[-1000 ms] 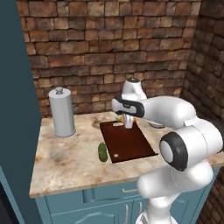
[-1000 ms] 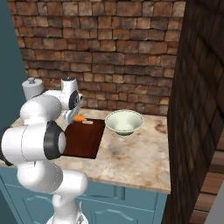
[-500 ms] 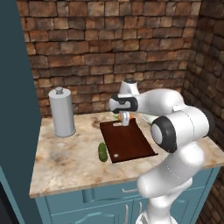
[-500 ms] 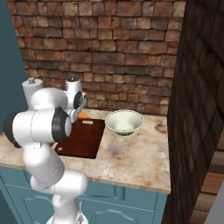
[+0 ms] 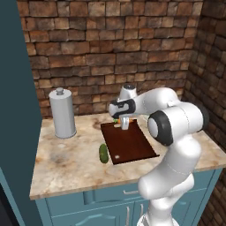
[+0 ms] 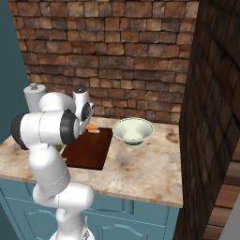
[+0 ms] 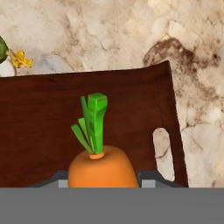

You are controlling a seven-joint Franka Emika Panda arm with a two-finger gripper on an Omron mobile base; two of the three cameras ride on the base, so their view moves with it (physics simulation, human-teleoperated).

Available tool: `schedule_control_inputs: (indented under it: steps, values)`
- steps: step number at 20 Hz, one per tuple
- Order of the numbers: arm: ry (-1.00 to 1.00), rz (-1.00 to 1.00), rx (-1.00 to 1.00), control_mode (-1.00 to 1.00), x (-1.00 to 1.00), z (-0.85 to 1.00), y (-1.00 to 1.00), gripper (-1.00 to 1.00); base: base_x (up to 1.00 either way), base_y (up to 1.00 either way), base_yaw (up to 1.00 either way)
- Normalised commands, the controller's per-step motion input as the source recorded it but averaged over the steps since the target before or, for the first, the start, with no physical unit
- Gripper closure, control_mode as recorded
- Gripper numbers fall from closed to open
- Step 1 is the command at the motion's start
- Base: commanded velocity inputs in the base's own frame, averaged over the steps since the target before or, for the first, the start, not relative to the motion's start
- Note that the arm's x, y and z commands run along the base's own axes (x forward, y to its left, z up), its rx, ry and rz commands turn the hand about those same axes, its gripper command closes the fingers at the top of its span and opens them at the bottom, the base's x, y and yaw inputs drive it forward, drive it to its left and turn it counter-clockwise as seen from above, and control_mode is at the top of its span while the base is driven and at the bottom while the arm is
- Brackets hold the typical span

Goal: Place the two vegetables and bowl onto the tray for setting up a vegetable dip station.

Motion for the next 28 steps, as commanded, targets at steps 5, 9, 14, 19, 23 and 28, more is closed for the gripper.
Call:
schedule_control_inputs:
  steps: [5, 9, 14, 19, 23, 28]
  values:
    - [0.00, 0.00, 0.00, -1.00, 0.09, -0.18, 0.00, 1.00, 0.00, 0.00, 0.00]
    - [0.00, 0.00, 0.00, -1.00, 0.08, -0.17, 0.00, 1.00, 0.00, 0.00, 0.00]
    - [0.00, 0.00, 0.00, -1.00, 0.11, -0.18, 0.00, 1.00, 0.00, 0.00, 0.00]
    - [0.00, 0.00, 0.00, -1.00, 0.15, -0.17, 0.00, 1.00, 0.00, 0.00, 0.00]
    - [0.00, 0.00, 0.00, -1.00, 0.17, -0.16, 0.00, 1.00, 0.00, 0.00, 0.00]
    - [0.00, 0.00, 0.00, -1.00, 0.17, -0.13, 0.00, 1.00, 0.00, 0.00, 0.00]
